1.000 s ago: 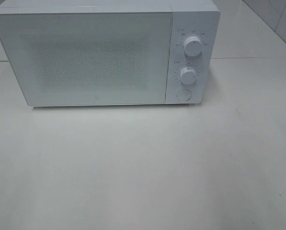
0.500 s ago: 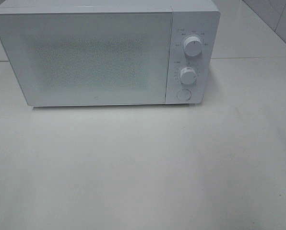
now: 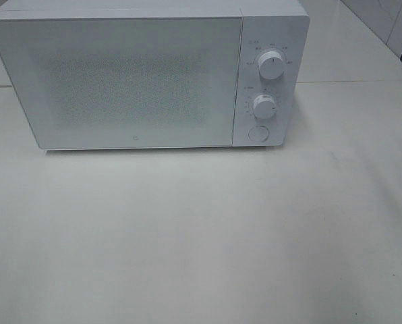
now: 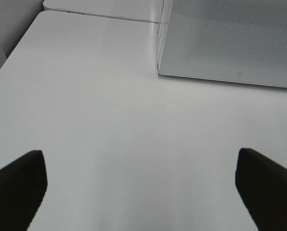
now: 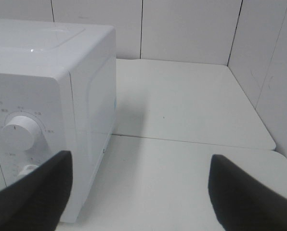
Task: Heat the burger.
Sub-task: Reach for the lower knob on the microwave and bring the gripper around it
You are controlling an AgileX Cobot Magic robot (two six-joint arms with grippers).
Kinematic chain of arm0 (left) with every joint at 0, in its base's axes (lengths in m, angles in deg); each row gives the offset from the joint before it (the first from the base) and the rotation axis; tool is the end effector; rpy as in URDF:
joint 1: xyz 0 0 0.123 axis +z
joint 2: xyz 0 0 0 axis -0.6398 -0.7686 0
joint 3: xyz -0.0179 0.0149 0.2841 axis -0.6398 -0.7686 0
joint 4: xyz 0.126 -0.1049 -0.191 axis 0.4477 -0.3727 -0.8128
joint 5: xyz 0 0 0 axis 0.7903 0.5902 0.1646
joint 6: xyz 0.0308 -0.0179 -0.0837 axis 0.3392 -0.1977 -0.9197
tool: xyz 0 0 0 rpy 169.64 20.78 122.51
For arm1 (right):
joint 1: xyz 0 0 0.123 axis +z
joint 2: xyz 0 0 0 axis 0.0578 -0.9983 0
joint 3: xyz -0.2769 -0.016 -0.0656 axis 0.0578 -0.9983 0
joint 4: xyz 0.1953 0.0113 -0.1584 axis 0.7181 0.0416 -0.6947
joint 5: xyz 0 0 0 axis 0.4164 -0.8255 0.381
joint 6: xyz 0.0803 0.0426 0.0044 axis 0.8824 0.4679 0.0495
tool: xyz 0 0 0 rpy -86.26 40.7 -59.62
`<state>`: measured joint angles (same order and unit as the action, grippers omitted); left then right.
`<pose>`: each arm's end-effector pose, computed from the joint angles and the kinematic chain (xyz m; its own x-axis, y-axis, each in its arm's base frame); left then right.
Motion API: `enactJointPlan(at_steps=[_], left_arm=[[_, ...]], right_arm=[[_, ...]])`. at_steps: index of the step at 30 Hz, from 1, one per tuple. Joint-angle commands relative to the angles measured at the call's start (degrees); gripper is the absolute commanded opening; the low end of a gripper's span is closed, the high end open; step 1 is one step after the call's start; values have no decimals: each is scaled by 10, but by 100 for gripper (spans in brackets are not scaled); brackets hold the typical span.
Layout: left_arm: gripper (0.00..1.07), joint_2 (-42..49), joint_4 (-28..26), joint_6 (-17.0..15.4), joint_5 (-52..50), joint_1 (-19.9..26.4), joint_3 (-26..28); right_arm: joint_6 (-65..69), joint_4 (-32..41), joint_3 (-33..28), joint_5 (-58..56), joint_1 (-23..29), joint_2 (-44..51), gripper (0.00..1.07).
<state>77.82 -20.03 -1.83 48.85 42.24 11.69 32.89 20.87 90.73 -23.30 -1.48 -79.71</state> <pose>-0.0091 -0.0055 0.2812 -0.4531 -0.0709 -0.8886 -0.0167 0.9973 -0.0711 0.1981 0.0148 0.2582 -0.0782 -0.0672 -0.9947 -0.1288 0.9900 -0.0567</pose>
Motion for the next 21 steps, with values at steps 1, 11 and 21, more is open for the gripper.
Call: enactJointPlan(at_steps=[1, 11, 21], left_arm=[[101, 14, -2, -1, -8, 0, -2], [101, 14, -2, -1, -8, 0, -2], [101, 14, -2, -1, -8, 0, -2]], right_arm=[[-26, 12, -1, 34, -2, -26, 73], [-132, 172, -79, 257, 21, -111, 73], [-259, 374, -99, 330, 179, -165, 73]])
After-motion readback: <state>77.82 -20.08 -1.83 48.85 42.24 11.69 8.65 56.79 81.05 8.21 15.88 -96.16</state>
